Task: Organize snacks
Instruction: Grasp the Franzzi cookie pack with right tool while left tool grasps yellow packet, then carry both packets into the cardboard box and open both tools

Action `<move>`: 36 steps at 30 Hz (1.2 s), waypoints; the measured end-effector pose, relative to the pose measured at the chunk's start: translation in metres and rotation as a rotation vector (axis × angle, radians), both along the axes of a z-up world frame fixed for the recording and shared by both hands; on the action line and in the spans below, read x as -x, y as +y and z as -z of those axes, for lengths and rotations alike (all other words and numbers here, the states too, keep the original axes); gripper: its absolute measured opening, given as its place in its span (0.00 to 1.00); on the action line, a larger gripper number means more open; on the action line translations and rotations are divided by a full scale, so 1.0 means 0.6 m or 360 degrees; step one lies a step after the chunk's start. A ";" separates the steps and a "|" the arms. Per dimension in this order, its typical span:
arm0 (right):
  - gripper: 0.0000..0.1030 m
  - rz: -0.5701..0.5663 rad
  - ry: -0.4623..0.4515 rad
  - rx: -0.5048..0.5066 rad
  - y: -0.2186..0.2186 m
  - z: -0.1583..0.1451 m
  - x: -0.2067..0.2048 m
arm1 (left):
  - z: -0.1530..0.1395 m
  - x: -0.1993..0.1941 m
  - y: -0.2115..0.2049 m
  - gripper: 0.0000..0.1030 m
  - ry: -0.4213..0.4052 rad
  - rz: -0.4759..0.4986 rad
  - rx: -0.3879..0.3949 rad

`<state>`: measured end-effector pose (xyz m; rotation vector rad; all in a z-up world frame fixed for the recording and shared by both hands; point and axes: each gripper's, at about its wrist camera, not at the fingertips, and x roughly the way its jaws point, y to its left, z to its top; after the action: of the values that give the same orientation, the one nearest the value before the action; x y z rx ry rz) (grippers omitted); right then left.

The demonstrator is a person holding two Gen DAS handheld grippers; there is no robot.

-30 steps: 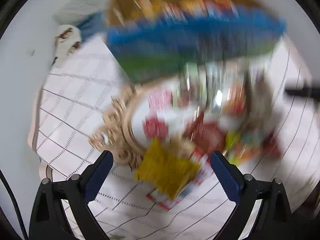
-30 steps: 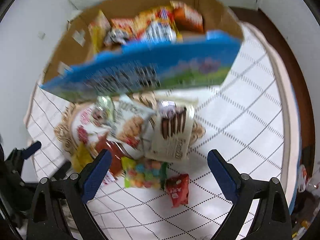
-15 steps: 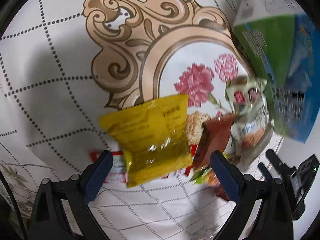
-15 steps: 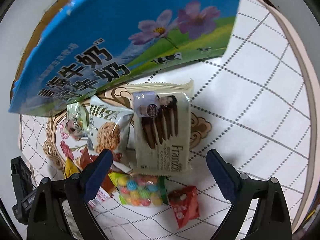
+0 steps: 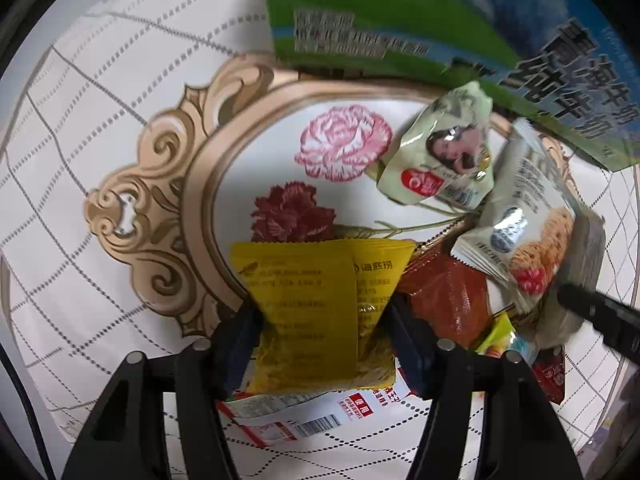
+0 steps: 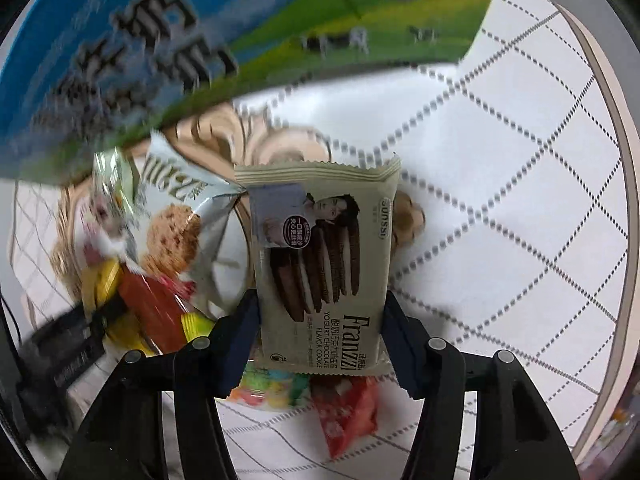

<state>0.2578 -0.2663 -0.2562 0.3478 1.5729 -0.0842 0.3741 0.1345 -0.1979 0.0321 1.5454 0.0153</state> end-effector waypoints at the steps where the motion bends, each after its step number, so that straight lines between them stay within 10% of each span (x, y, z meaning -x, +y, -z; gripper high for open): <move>1: 0.61 -0.0013 0.0012 -0.0003 0.001 0.003 0.002 | 0.008 -0.007 -0.004 0.61 0.0024 -0.0022 0.0012; 8: 0.60 -0.0022 0.0044 0.0034 0.009 0.029 -0.004 | 0.019 0.012 -0.014 0.54 0.0000 -0.0025 0.0002; 24: 0.57 -0.0123 -0.0156 -0.0154 0.031 -0.082 0.093 | -0.165 0.152 -0.032 0.44 -0.0194 0.0015 0.0195; 36: 0.57 -0.0107 -0.0523 -0.0272 0.003 -0.266 0.025 | -0.322 -0.006 -0.118 0.44 -0.0346 0.0110 0.0487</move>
<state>0.2426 -0.2644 -0.0967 0.4193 1.2668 0.1538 0.3780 0.0638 -0.0047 -0.1547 1.3144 -0.2643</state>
